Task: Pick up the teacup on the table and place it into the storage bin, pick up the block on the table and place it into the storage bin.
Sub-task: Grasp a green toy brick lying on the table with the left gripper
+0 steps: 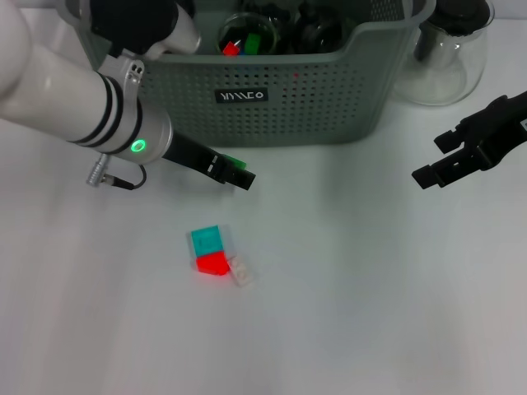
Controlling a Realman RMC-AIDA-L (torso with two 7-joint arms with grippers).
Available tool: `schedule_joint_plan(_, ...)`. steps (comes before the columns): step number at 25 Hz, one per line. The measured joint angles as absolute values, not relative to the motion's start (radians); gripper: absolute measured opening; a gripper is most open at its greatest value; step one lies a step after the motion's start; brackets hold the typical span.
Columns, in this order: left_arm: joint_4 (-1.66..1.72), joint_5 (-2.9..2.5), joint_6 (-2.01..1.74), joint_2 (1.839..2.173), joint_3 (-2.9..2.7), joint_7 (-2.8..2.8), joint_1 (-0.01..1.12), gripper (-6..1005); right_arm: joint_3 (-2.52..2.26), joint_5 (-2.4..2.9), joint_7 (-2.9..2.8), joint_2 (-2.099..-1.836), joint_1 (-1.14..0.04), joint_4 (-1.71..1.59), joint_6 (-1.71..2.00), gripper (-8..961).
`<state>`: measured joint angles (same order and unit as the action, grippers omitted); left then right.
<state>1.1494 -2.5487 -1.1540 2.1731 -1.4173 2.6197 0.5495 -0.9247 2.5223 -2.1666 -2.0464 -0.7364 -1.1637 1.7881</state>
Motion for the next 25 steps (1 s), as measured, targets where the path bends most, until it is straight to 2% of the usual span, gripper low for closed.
schedule_joint_plan(2, 1.143, -2.565, -1.133, 2.174, -1.442, 2.644, 0.551, 870, -0.926, 2.522, -2.165, -2.046, -0.736, -1.16, 1.786, 825)
schedule_joint_plan(25, 1.09, -2.62, -1.045, 2.174, -1.517, 2.76, 0.583, 859, -0.928, 2.522, -2.152, -2.046, -0.727, -1.157, 1.782, 825)
